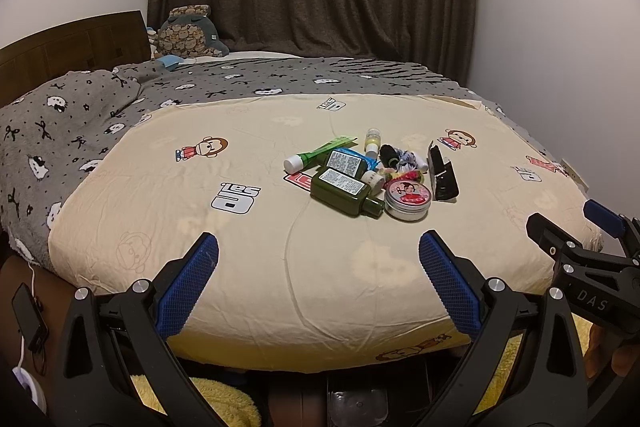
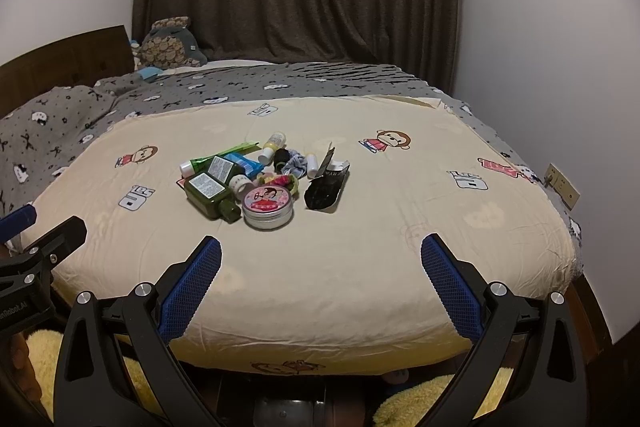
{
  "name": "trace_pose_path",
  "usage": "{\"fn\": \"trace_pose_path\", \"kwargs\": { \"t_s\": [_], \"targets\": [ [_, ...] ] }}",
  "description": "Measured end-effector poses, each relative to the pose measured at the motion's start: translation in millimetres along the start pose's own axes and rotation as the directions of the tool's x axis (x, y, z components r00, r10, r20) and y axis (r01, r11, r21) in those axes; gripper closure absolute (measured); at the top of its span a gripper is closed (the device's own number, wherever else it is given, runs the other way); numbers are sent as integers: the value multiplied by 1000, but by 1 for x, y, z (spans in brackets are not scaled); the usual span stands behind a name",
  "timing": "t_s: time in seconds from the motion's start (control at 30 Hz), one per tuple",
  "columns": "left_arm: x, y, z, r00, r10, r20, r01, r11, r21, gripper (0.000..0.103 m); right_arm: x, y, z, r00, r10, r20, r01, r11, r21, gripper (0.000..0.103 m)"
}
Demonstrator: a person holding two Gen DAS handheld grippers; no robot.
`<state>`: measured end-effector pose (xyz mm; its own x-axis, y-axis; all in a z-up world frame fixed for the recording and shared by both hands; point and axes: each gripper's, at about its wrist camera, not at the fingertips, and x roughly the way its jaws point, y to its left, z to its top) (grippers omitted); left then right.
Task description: Collect trash
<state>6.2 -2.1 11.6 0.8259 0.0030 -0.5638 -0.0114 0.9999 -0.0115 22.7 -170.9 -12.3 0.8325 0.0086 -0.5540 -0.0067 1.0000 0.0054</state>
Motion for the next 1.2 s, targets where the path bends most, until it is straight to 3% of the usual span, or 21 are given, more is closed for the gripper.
{"fn": "trace_pose_path", "kwargs": {
  "t_s": [1.2],
  "targets": [
    [-1, 2, -3, 1000, 0, 11, 0, 1000, -2, 8, -2, 1, -3, 1000, 0, 5, 0, 1000, 4, 3]
  ]
}}
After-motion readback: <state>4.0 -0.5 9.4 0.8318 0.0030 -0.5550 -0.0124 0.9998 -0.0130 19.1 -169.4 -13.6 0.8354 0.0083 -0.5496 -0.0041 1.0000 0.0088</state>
